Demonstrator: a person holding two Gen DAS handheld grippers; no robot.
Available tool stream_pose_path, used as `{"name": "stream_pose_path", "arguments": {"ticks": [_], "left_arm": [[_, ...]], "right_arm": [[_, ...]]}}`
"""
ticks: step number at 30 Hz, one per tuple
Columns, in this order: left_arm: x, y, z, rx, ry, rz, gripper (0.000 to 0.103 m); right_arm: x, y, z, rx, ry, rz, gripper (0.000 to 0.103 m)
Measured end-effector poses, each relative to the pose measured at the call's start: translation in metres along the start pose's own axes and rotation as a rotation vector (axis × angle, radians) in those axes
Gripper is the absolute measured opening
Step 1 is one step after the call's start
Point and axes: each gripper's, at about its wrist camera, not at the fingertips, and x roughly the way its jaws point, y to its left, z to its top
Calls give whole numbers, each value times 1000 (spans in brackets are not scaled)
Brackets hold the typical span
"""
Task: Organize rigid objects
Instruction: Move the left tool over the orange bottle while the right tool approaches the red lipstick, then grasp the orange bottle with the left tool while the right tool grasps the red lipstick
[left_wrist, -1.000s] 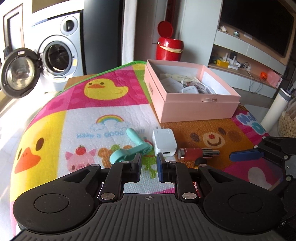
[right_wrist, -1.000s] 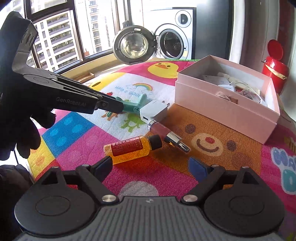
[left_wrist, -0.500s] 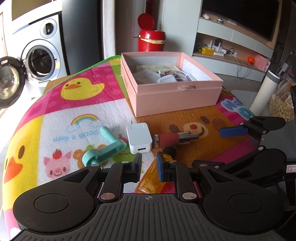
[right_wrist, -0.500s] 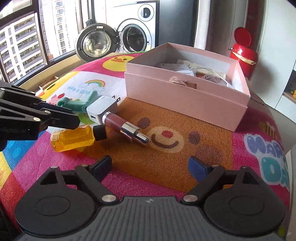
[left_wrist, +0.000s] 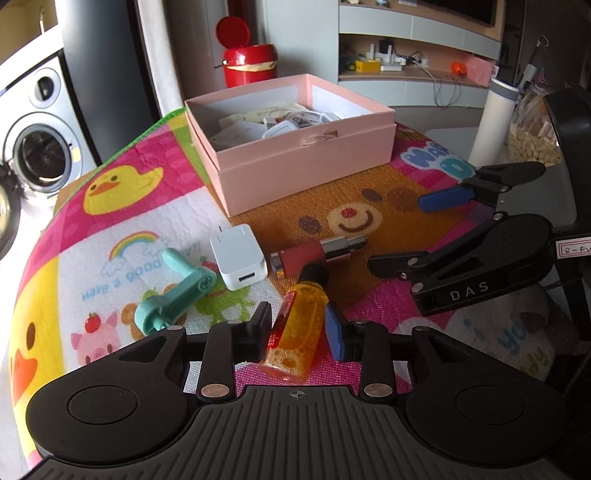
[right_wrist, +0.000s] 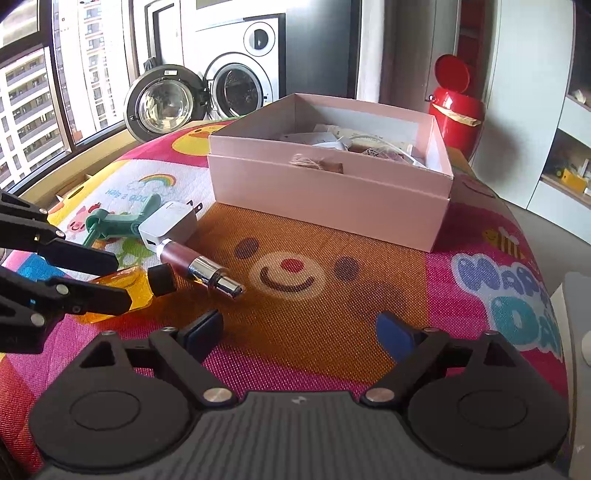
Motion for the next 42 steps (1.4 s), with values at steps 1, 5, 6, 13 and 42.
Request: {"name": "stream_pose_path", "arguments": {"ticks": [1,5,6,13,42], "left_arm": [[3,1,-1,-14,4,2,37],[13,10,2,-72,13,13,33],[16,13,1,-85,20,16,33],[13,51,-15,-344,-22,-138,33],[-11,70,-57,-401,-190,-14,33]], "right_arm": [[2,0,3,1,3,1,91],[11,0,16,14,6,-1,90],[13,0,18,14,5,-18,90],[6,-10,22,42,-39,-35,90],[45,43,55,16,14,-10,58]]}}
